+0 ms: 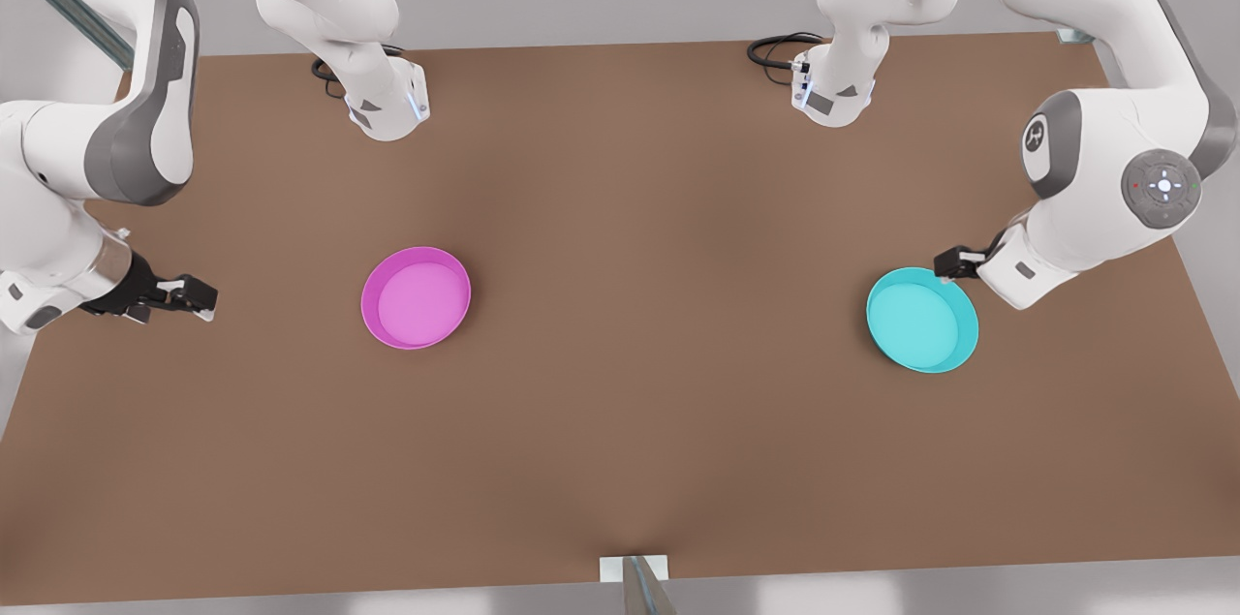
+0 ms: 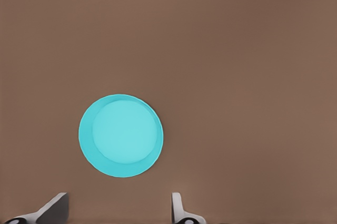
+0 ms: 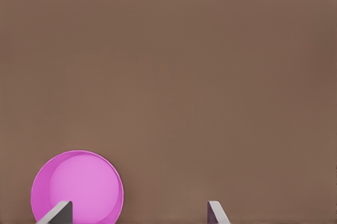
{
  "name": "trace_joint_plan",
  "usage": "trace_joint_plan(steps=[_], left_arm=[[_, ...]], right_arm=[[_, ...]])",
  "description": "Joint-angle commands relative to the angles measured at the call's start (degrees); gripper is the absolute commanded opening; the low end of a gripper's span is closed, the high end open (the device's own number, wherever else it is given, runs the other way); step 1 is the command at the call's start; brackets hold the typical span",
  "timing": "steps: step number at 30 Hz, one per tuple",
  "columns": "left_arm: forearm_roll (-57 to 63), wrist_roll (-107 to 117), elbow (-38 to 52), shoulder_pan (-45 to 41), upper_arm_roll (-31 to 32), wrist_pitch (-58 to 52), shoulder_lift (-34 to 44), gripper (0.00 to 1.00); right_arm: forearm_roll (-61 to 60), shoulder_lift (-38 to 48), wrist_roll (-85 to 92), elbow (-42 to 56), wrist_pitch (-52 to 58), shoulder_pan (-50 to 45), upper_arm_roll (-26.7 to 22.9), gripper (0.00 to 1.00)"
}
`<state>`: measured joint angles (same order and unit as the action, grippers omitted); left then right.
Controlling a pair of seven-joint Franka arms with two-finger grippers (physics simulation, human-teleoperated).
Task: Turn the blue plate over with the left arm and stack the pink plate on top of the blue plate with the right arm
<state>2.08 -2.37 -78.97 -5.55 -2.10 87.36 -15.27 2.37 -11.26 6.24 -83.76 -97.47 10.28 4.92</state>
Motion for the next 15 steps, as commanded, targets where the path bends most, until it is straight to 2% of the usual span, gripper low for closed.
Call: trace_joint_plan(steps=[1,3,4,7,15], left_arm=[[0.21,0.0,0.04,0.1,-0.01,0.0,-0.11,1.0],[-0.05,-0.35,0.04,0.54,-0.1,0.09,-1.07,1.0],[-1.63,-0.7,1.36,0.81,-2.02,0.0,-2.74,1.0],[-20.0,-8.08,0.83,2.03,-13.01,1.93,-7.05,1.0],[-30.29,-30.93,0.57,13.72,-13.98,8.35,-21.72,1.0]], right_arm=[[0.0,0.1,0.0,0.0,0.0,0.0,0.0,1.0],[-0.09,-0.08,0.0,0.0,0.0,0.0,0.0,1.0],[-0.09,-0.08,0.0,0.0,0.0,0.0,0.0,1.0],[-0.18,-0.08,0.0,0.0,0.0,0.0,0.0,1.0],[-0.26,-0.16,0.0,0.0,0.0,0.0,0.0,1.0]])
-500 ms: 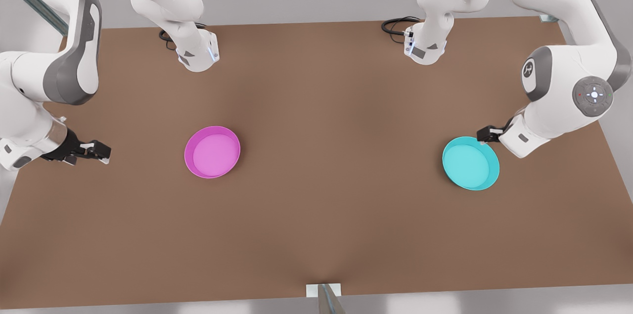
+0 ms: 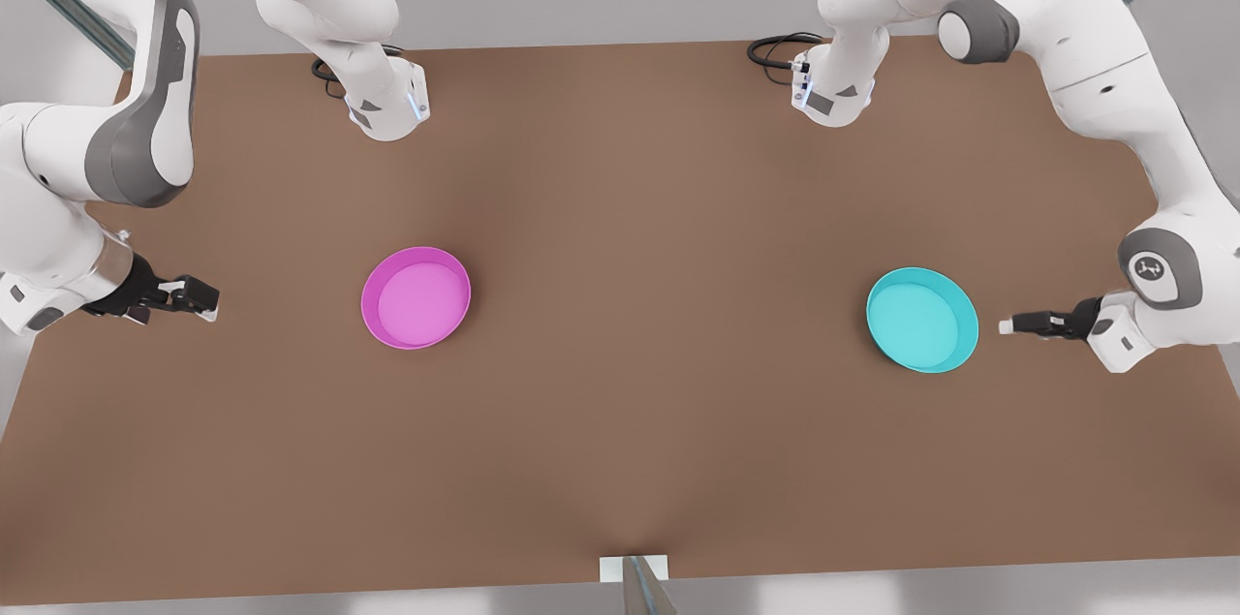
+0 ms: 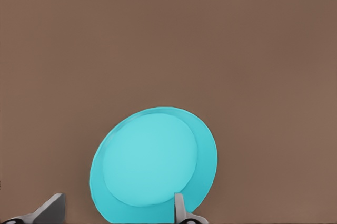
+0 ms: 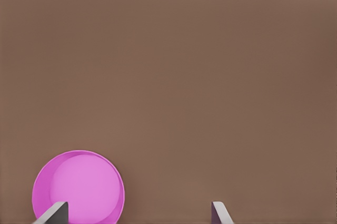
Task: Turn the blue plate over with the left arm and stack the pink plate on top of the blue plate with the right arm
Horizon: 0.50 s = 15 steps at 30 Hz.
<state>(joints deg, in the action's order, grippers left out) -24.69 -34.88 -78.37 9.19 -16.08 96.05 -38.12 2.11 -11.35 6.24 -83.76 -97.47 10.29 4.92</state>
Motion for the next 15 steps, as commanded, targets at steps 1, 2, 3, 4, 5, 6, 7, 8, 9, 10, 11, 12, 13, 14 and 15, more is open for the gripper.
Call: trace_joint_plan(steps=[1,2,3,4,5,6,7,8,9,10,11,12,13,14,15], left_arm=[[-5.62,-0.54,-0.03,0.3,0.0,0.1,-0.37,1.0],[-5.72,-2.03,-0.03,0.57,-0.09,0.01,-1.78,1.0],[-5.46,-4.05,-0.12,0.48,-0.09,0.01,-2.74,1.0],[-5.28,-7.22,-0.12,0.48,-0.18,0.71,-4.32,1.0],[-5.28,-8.71,-0.12,0.48,-0.18,1.59,-5.29,1.0],[-4.93,-11.08,-0.21,0.3,-0.18,3.61,-6.7,1.0],[-4.41,-12.76,-0.21,0.04,-0.18,4.05,-7.67,1.0],[-3.26,-13.03,-1.08,-0.05,-0.18,5.02,-7.76,1.0],[-3.0,-13.9,-1.7,-0.22,-0.09,5.37,-8.28,1.0],[-2.82,-14.78,-1.7,-0.31,-0.09,5.46,-8.81,1.0],[-2.82,-14.78,-1.7,-0.31,0.0,5.81,-9.34,1.0],[-2.82,-15.13,-1.7,-0.31,0.09,6.51,-10.04,1.0],[-2.82,-15.13,-1.61,-0.31,0.09,6.51,-10.13,1.0],[-2.82,-15.13,-1.7,-0.22,0.18,6.51,-10.48,1.0],[-2.91,-15.13,-1.61,-0.22,0.18,6.51,-10.83,0.94]], right_arm=[[0.0,0.01,0.0,0.0,0.0,0.0,0.0,1.0],[0.0,0.01,0.0,0.0,-0.09,0.0,0.0,1.0],[0.0,0.01,0.0,0.0,0.0,0.0,0.0,1.0],[0.0,0.01,0.0,0.0,0.0,0.0,0.0,1.0],[0.09,0.01,0.0,0.0,0.0,0.0,0.0,1.0],[0.09,0.01,0.0,0.0,0.0,0.0,0.0,1.0],[0.0,0.01,0.0,0.0,0.0,0.0,0.0,1.0],[0.0,0.01,0.0,0.0,0.0,0.0,0.0,1.0],[0.09,0.01,0.0,0.0,0.0,0.0,0.0,1.0],[0.09,0.01,0.0,0.0,0.0,0.0,0.0,1.0],[0.0,0.01,0.0,0.0,0.0,0.0,0.0,1.0],[0.09,0.01,0.0,0.0,0.0,0.0,0.0,1.0],[0.09,0.01,0.0,0.0,0.0,0.0,0.0,1.0],[0.0,-0.08,0.0,0.0,-0.09,0.0,0.0,1.0],[0.0,0.01,0.0,0.0,0.0,0.0,0.0,1.0]])
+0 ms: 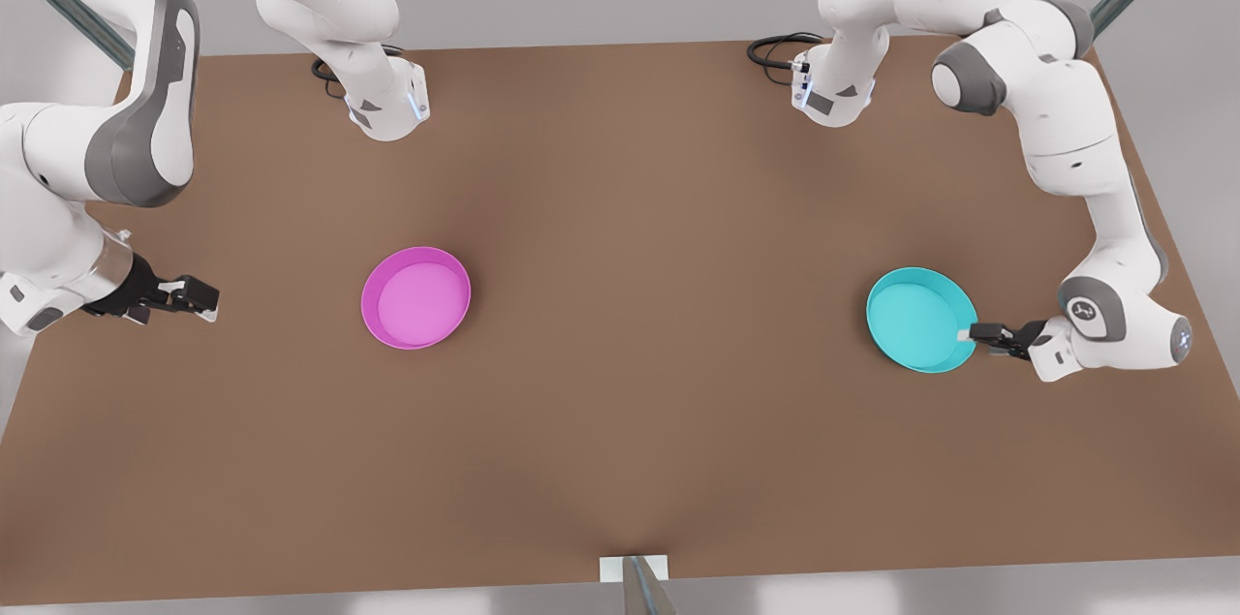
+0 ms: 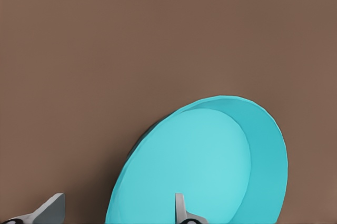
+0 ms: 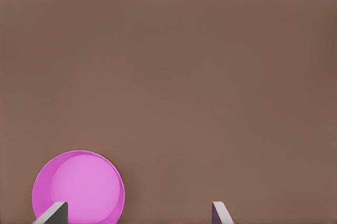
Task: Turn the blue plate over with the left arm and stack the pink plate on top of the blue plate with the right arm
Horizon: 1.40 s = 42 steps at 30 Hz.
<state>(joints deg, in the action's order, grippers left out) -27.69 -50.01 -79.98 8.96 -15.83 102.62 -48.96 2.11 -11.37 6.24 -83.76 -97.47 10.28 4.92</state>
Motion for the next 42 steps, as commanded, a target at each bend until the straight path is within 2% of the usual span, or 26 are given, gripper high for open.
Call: trace_joint_plan(steps=[1,2,7,16,23,32,42], left_arm=[[0.09,0.0,0.0,0.0,0.01,-0.05,0.0,0.72],[0.09,0.0,0.0,0.0,0.01,-0.05,-0.09,0.58],[-0.17,0.09,0.0,-0.17,0.18,1.18,-0.88,0.38],[-0.43,0.09,0.09,-0.17,0.18,1.27,-2.11,0.32],[-0.43,0.62,0.0,-0.17,0.18,1.18,-2.2,0.23],[-0.52,0.7,0.0,-0.17,0.53,1.18,-2.55,0.22],[2.73,7.82,0.53,-4.04,0.36,-3.92,5.71,0.21]], right_arm=[[0.0,-0.06,0.0,0.0,-0.09,0.0,0.0,1.0],[0.0,-0.06,0.0,0.0,-0.09,0.0,0.0,1.0],[0.0,-0.06,0.0,0.0,-0.09,0.0,0.0,1.0],[0.0,-0.06,0.0,0.0,-0.09,0.0,0.0,1.0],[0.0,-0.06,0.0,0.0,0.0,0.0,0.0,1.0],[-0.09,-0.06,0.0,0.0,-0.09,0.0,0.0,1.0],[-0.09,-0.06,0.0,0.0,-0.09,0.0,0.0,1.0]])
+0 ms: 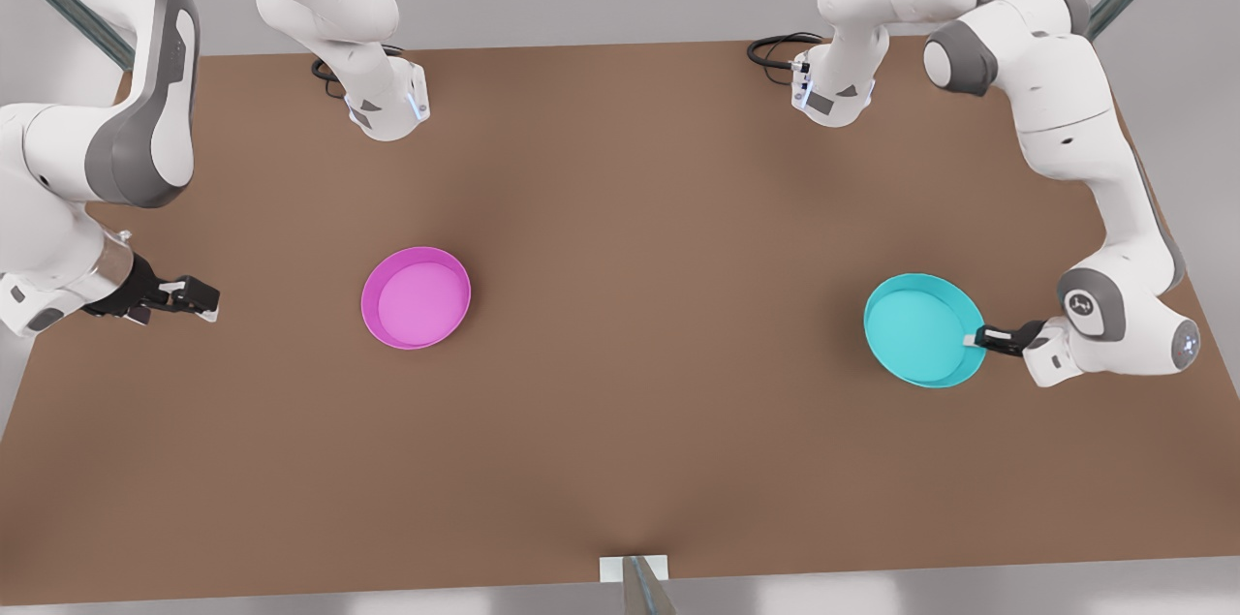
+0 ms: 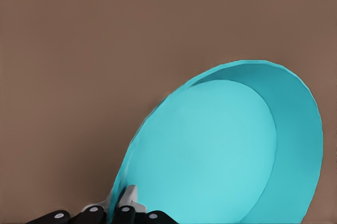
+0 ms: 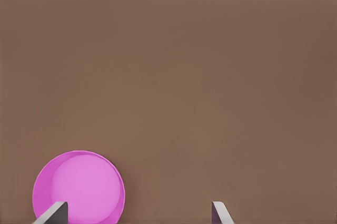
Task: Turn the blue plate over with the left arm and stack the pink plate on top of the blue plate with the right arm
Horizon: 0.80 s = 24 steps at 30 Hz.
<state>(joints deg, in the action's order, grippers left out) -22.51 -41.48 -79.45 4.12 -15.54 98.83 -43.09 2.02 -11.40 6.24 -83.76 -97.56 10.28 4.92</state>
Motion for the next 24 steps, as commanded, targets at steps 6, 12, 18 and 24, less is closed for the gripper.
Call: trace_joint_plan(steps=[6,12,18,24], left_arm=[[1.42,4.83,0.09,-3.68,-0.02,-0.57,2.04,0.21],[11.88,14.58,0.09,-11.85,-0.02,-0.66,5.03,0.21],[18.2,26.71,0.09,-20.64,-0.11,-2.94,7.49,0.21],[28.57,37.7,1.06,-29.96,-0.02,-5.93,7.93,0.21]], right_arm=[[0.0,-0.03,0.0,0.0,0.0,0.0,0.0,1.0],[0.0,-0.03,0.0,0.0,0.0,0.0,0.0,1.0],[0.0,-0.03,0.0,0.0,0.0,0.0,0.0,1.0],[0.0,0.06,0.0,0.09,0.0,0.09,0.0,1.0]])
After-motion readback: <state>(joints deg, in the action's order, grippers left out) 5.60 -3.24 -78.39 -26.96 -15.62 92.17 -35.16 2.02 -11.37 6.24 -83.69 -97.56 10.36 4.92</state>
